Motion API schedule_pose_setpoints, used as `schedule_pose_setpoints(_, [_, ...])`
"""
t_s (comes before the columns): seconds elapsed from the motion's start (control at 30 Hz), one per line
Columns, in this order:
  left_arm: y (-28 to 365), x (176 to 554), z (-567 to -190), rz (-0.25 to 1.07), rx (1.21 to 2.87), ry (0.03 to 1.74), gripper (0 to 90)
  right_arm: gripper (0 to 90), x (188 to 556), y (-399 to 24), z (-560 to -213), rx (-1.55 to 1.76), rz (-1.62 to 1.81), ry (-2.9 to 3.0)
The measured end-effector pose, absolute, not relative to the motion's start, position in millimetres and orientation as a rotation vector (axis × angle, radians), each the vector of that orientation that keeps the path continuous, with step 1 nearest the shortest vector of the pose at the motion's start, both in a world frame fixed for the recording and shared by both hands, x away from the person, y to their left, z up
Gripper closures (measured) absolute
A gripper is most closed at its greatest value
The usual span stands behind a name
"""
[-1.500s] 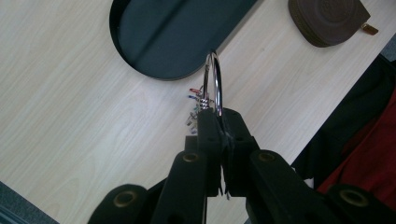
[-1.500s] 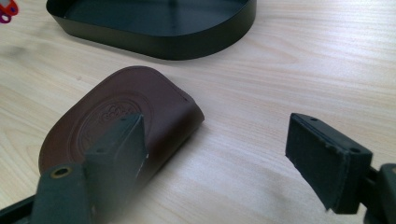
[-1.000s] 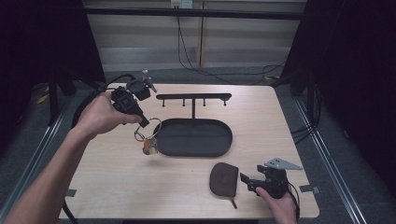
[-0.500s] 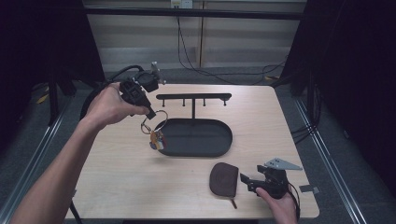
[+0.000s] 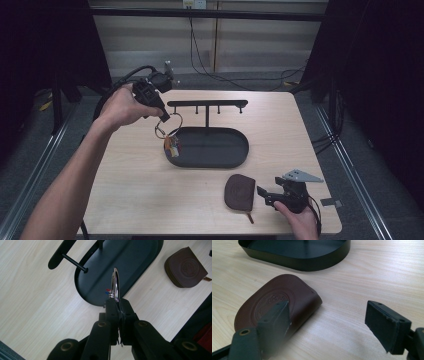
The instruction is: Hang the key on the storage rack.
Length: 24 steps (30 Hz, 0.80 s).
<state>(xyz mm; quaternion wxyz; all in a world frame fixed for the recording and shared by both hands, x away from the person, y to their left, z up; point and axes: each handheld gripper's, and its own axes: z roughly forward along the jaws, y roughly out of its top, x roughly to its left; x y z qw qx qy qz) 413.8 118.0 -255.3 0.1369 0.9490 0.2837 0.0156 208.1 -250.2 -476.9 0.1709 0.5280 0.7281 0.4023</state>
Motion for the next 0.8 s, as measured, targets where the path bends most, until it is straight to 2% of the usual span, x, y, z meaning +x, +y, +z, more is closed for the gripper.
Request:
schedule_pose_setpoints(0.3, [117,434,-265,0.056,2.749,0.892,87.9,20.2,209,-249,-478,1.501,1.137,2.075])
schedule_pose_setpoints(0.8, [115,443,-276,0.064,2.792,0.904,87.9,20.2,208,-248,-478,1.505,1.134,2.087])
